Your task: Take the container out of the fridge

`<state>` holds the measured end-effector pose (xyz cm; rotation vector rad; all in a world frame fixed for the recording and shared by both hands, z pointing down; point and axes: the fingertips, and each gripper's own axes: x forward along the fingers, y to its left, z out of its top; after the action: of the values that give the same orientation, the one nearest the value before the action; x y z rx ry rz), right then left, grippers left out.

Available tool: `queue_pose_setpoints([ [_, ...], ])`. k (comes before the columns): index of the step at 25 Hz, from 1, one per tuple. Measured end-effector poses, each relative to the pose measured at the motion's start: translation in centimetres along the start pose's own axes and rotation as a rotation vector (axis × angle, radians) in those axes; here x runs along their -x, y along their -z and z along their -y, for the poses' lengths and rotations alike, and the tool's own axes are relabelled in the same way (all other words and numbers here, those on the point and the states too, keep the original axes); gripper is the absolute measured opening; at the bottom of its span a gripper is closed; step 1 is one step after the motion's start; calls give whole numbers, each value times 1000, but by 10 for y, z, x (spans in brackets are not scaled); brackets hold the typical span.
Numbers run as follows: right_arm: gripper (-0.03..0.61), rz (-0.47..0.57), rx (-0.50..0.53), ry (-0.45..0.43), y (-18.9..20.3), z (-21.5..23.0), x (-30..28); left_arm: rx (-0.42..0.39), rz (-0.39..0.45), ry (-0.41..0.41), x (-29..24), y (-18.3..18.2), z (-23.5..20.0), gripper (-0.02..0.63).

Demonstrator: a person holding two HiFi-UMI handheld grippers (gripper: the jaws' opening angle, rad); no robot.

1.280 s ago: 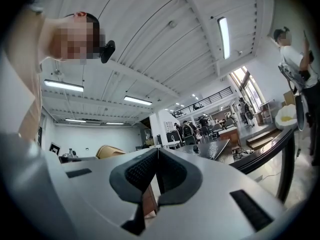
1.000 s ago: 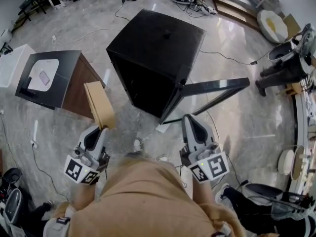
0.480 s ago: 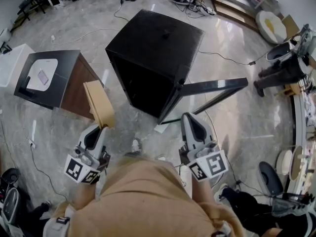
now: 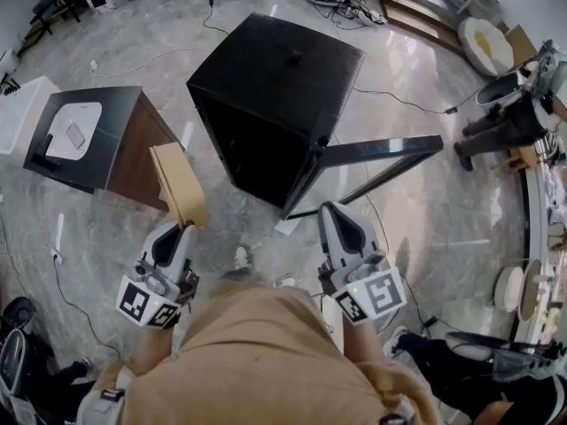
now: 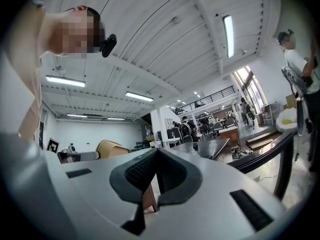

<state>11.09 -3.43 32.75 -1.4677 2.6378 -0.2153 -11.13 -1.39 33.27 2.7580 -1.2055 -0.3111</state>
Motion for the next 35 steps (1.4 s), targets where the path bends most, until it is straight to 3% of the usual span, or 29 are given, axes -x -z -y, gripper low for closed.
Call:
queue_pose_setpoints([
  [16, 0, 17, -18, 147, 3, 22, 46, -39, 31, -206, 46, -13, -28, 23],
  [35, 0, 71, 28, 206, -17, 28, 49, -38, 49, -207, 49, -27, -33, 23],
])
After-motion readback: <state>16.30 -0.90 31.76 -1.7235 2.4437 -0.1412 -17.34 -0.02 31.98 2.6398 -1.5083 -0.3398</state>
